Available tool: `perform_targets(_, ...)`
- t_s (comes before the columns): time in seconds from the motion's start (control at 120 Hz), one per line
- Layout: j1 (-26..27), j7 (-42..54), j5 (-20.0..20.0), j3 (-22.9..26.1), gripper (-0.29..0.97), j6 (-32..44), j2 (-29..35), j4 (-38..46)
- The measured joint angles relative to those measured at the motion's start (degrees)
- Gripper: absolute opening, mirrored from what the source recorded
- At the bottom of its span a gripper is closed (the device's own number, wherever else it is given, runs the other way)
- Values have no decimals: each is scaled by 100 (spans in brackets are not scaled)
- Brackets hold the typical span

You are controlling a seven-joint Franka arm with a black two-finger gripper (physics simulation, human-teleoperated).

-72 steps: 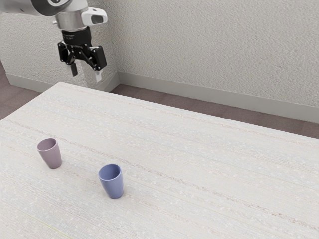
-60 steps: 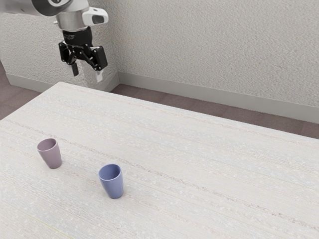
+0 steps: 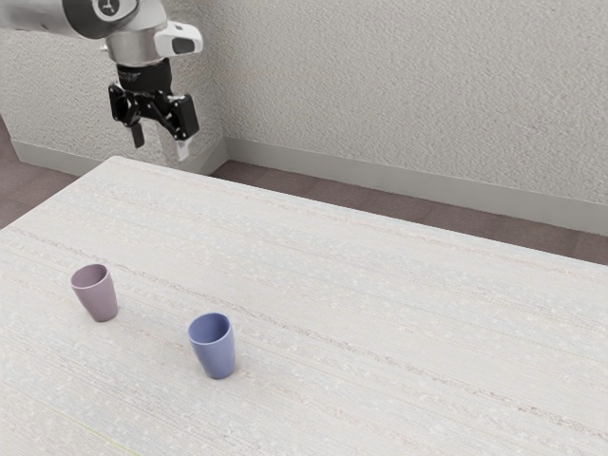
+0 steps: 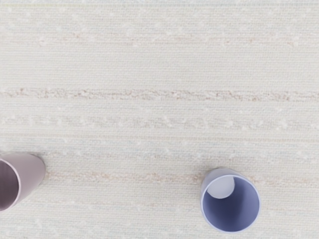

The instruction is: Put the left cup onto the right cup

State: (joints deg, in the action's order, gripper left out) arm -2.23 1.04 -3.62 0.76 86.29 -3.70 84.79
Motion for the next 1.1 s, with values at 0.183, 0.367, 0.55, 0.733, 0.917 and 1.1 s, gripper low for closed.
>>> perform_targets(0.183, -25, 109, -25, -182, 68, 185, -146, 123)
perform_targets(0.367, -36, 259, -21, -369, 68, 506, -212, 459)
perform_targets(0.55, -33, 391, -17, -495, 68, 886, -206, 867)
perform_targets(0.733, -11, 523, -6, -539, 68, 1250, -206, 1154)
perform_targets(0.917, -19, 628, 11, -646, 68, 1550, -241, 1356)
perform_targets(1.1, -50, 710, 13, -757, 68, 1704, -327, 1367)
